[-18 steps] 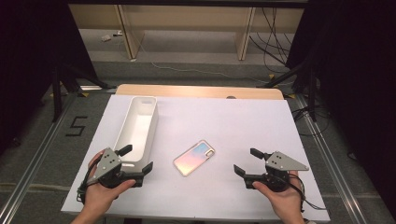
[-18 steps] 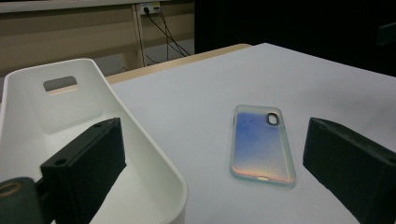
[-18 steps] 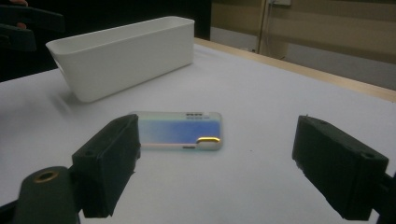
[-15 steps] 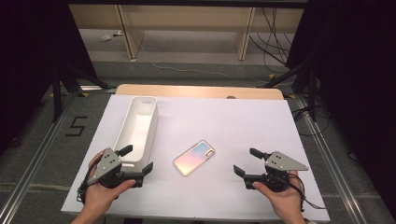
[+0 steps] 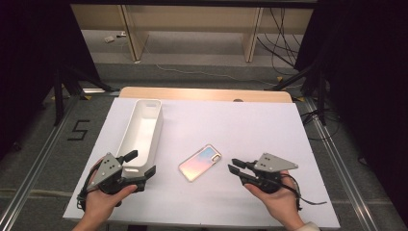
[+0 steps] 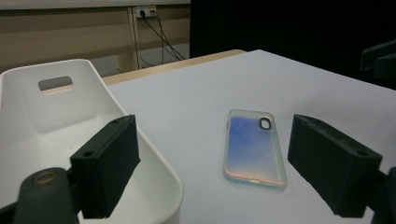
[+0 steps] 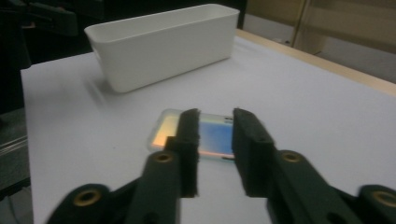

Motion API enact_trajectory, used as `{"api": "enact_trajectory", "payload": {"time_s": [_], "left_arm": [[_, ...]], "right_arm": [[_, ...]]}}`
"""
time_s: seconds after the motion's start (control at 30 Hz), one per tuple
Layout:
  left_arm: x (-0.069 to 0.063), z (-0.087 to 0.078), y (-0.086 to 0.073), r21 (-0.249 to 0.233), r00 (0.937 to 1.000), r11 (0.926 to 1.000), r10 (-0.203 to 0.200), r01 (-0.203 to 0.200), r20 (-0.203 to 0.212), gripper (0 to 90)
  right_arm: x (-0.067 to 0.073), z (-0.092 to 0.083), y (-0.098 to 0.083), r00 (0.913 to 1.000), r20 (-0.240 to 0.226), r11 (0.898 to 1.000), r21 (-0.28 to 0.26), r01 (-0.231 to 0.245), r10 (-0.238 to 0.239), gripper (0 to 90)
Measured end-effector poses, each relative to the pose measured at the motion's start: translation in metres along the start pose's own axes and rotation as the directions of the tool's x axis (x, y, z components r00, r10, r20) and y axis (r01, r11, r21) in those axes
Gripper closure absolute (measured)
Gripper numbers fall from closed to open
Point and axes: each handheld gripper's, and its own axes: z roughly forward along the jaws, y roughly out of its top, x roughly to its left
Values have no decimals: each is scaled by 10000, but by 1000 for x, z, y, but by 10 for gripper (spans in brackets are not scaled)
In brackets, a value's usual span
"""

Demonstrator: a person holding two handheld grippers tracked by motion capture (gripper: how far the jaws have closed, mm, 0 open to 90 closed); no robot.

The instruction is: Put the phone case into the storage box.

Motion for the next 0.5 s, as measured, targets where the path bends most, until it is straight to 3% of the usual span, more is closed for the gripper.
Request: {"api": "enact_trajectory", "payload": {"time_s": [0.1, 0.3, 0.5], "left_arm": [[1, 0, 0, 0, 10000, 10000, -73, 73, -35, 169], [-2, -1, 0, 43, 9999, 9999, 157, -157, 28, 176], [-4, 0, 0, -17, 9998, 9999, 121, -121, 156, 186]], "right_arm": [[9, 17, 9, 9992, -153, 9984, 411, 380, -374, 900], [18, 55, 22, 9970, -637, 9903, 1287, 515, -435, 900], [27, 92, 29, 9941, -1034, 9695, 2384, 562, -322, 900]]}}
